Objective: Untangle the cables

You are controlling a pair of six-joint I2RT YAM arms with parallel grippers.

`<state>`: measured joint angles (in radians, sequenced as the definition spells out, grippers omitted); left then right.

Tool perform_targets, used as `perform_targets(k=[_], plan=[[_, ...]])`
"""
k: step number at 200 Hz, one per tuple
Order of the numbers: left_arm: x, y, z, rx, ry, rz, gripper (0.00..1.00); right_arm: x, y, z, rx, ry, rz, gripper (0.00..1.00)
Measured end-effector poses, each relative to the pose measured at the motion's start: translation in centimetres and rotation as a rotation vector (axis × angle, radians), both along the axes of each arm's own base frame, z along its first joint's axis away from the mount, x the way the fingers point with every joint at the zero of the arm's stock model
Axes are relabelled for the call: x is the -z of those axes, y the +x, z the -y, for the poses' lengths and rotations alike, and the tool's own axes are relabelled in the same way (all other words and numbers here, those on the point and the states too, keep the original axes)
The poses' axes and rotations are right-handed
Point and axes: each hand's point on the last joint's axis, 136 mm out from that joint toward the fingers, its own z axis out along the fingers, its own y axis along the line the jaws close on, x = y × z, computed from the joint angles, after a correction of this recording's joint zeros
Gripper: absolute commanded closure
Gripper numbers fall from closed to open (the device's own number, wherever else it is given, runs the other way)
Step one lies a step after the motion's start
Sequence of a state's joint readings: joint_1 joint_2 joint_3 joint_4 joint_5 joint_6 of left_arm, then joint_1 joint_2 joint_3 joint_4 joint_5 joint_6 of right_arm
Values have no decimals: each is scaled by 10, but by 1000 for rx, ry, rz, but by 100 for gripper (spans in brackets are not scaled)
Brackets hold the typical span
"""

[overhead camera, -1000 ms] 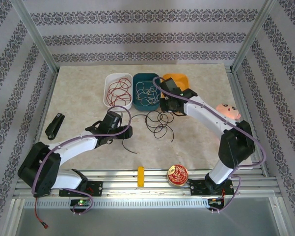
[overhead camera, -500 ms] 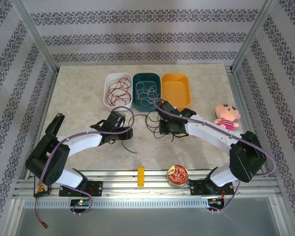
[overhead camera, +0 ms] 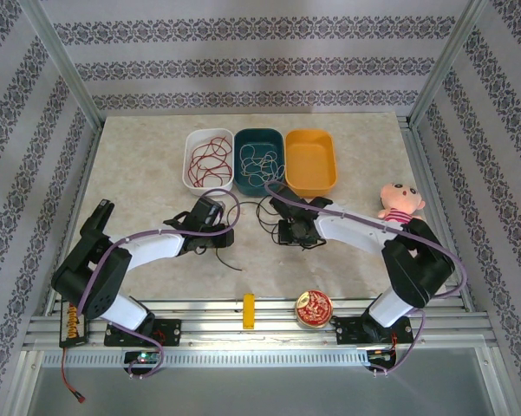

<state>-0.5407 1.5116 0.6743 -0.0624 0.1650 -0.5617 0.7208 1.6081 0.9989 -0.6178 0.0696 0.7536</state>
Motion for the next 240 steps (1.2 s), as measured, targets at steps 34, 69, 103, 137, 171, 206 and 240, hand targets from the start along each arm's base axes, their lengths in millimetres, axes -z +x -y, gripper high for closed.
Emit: perform_targets(k=[34, 69, 103, 137, 171, 206, 240], plan=[[0, 1, -2, -10, 7, 3, 94, 9, -1, 1, 2, -11, -23, 95], [-7, 7, -14, -68, 43, 46, 100, -5, 8, 21, 56, -15, 16, 100], [-29, 10, -31, -134, 76, 127, 100, -33, 14, 56, 135, -4, 89, 100], [-47, 14, -47, -190, 95, 188, 100, -58, 11, 74, 142, -23, 145, 100], [-46, 12, -63, -231, 135, 187, 100, -92, 9, 87, 139, -29, 220, 100], [-48, 5, -71, -227, 158, 196, 100, -127, 7, 93, 142, 7, 308, 100], [-68, 4, -66, -155, 138, 263, 100, -121, 6, 81, 118, 56, 280, 100]])
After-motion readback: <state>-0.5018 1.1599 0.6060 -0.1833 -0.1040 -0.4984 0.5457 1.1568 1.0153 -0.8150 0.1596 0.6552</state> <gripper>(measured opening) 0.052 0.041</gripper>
